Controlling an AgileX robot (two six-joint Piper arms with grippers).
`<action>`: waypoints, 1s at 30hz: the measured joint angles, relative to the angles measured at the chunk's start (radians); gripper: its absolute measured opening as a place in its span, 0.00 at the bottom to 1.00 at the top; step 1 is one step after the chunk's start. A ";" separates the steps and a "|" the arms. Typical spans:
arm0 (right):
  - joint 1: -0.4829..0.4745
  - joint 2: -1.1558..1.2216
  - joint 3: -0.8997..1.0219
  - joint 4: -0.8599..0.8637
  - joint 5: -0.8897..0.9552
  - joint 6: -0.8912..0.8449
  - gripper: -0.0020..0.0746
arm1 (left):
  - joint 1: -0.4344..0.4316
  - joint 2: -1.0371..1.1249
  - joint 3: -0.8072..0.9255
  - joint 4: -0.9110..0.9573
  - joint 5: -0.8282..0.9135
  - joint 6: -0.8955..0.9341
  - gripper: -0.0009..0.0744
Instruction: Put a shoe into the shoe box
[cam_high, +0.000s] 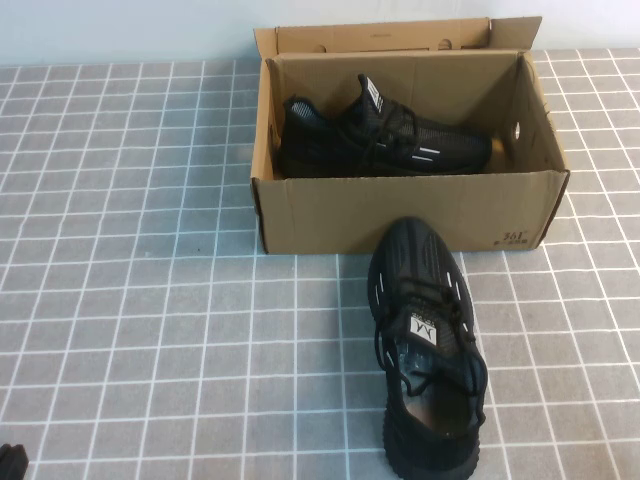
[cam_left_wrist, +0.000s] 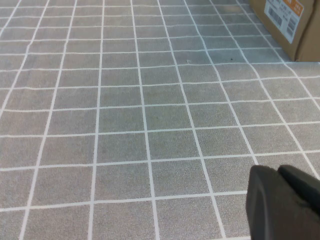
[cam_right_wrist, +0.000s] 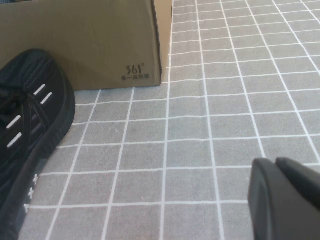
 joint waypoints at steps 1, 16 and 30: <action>0.000 0.000 0.000 0.000 0.000 0.000 0.01 | 0.000 0.000 0.000 0.000 0.000 0.000 0.01; 0.000 0.000 0.000 0.000 0.000 0.000 0.01 | 0.000 0.000 0.000 0.000 0.000 0.000 0.01; 0.000 0.000 0.000 0.070 -0.018 0.000 0.01 | 0.000 0.000 0.000 0.000 0.000 0.000 0.01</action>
